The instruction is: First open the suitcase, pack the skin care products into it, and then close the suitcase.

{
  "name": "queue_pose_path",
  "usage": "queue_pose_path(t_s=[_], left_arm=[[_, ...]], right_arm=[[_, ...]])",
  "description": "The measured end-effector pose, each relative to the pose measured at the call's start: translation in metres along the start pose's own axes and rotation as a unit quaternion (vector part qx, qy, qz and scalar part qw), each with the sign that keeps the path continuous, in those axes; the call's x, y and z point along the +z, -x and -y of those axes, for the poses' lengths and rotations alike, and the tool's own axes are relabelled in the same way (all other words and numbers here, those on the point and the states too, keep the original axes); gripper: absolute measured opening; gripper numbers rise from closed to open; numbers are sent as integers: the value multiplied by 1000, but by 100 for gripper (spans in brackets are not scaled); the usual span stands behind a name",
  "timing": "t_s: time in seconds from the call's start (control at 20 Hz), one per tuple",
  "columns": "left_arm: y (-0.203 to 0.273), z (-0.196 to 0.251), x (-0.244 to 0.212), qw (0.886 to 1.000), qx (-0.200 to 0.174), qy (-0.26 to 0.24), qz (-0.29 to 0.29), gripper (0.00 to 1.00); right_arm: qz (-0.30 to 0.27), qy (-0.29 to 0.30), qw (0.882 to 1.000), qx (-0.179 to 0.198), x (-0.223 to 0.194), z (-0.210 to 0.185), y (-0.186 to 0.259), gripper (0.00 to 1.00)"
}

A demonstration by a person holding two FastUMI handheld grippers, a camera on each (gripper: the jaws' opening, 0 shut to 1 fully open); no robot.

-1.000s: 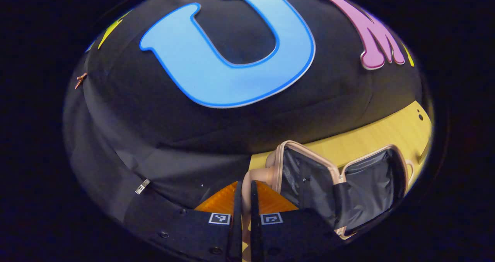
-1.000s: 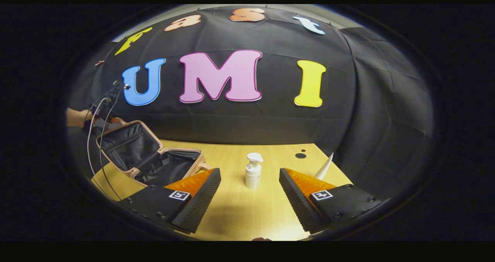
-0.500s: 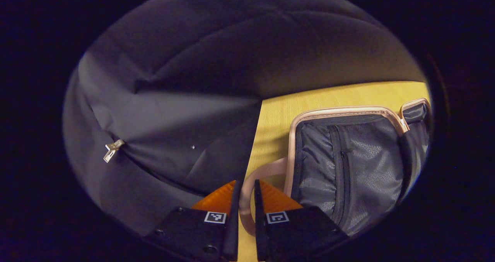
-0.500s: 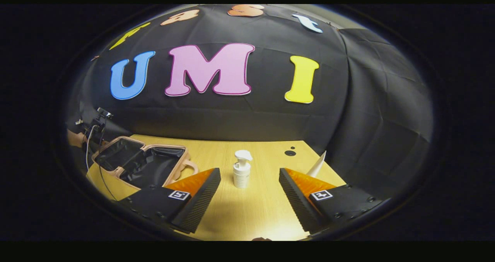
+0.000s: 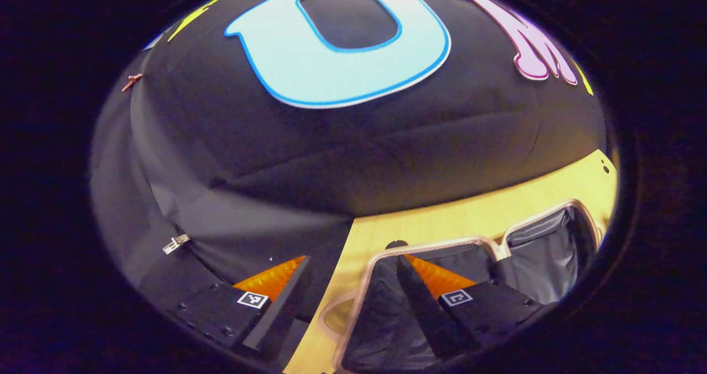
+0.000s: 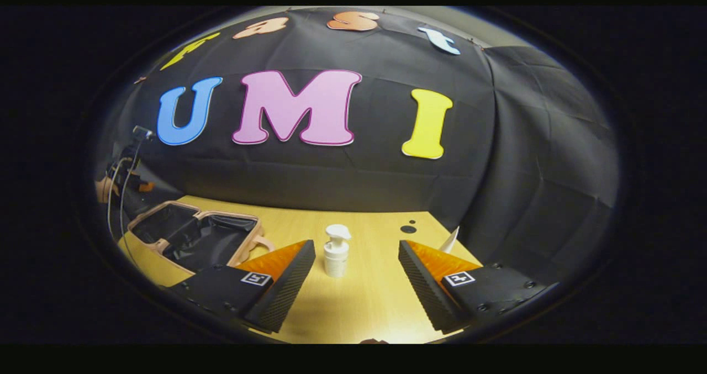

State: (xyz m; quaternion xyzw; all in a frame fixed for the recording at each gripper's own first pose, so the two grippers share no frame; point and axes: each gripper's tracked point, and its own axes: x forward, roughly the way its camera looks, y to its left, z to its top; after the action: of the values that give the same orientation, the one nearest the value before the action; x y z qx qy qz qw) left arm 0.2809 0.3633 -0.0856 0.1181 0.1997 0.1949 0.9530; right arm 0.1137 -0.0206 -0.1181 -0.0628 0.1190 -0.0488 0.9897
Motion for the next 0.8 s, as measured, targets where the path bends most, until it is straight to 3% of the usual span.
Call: queue_pose_path(t_s=[0.15, 0.4, 0.6, 0.8], left_arm=[[39, 85, 52, 995, -61, 48, 68, 98], [100, 217, 111, 971, -163, 51, 169, 98], [146, 321, 99, 954, -224, 87, 181, 98], [180, 404, 59, 940, -281, 100, 164, 98]], right_arm=[[8, 7, 1000, -3, 1, 12, -8, 97], [21, -1, 1000, 2, -3, 34, -16, 97], [13, -5, 1000, -18, -23, 61, -22, 100], [12, -12, 999, -35, -35, 86, -24, 97]])
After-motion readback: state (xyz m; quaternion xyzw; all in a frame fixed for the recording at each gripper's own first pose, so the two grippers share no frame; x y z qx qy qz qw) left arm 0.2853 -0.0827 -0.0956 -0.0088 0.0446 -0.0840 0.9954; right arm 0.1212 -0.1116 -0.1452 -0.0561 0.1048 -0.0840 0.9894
